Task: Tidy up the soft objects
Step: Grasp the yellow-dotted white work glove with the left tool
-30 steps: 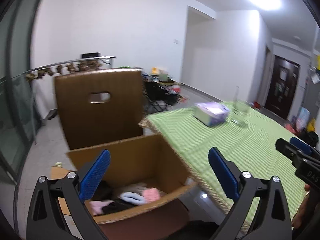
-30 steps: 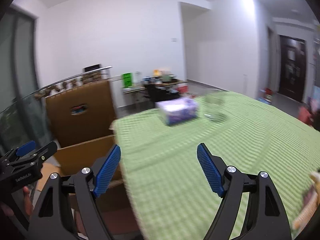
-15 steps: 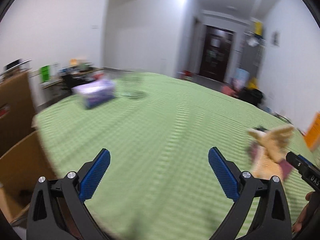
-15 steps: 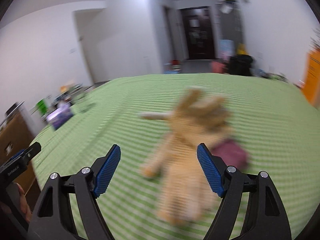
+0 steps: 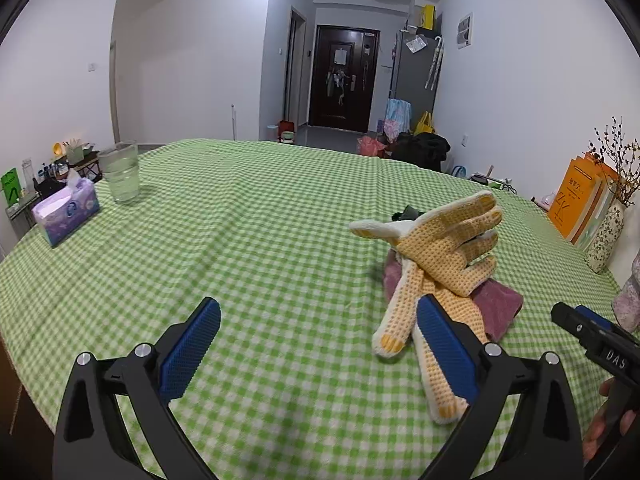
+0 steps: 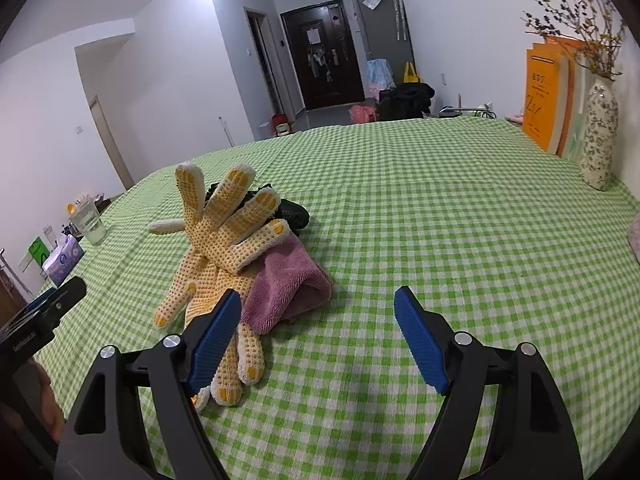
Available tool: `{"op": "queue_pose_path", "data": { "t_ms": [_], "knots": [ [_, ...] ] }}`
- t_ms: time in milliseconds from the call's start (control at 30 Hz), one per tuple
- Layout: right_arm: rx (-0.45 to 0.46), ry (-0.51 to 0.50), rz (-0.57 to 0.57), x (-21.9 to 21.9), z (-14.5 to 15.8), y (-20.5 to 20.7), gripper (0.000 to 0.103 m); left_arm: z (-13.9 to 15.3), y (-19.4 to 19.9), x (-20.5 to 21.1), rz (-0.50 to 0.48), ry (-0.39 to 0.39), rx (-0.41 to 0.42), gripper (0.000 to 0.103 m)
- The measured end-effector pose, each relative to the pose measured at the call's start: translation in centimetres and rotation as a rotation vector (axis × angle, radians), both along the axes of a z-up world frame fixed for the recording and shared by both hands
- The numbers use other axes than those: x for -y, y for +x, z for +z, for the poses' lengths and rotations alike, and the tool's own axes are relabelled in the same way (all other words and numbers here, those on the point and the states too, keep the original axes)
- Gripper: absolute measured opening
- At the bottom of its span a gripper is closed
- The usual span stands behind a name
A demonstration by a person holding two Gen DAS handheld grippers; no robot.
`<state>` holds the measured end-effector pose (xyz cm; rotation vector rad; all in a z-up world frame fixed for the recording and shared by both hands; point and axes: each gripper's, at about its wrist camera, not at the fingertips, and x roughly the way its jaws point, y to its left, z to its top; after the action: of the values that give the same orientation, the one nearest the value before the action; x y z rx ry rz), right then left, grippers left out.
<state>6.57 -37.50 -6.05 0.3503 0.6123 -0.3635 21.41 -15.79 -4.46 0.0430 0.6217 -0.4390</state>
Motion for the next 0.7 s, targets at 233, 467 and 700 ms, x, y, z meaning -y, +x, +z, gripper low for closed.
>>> {"op": "queue_pose_path", "data": {
  "t_ms": [233,467,700],
  "knots": [
    [-0.022,0.019,0.019,1.0,-0.4,1.4,0.076,0.3,2.0,4.4,-0.129,-0.043,-0.048,0.095],
    [-0.039,0.052,0.017,2.7,-1.1,2.8,0.076,-0.3,4.8,11.5,-0.293,0.055,0.003,0.095],
    [-0.047,0.099,0.047,3.5,-2.1,4.2,0.075,-3.7,9.0,13.3,-0.314,0.019,-0.171,0.036]
  ]
}}
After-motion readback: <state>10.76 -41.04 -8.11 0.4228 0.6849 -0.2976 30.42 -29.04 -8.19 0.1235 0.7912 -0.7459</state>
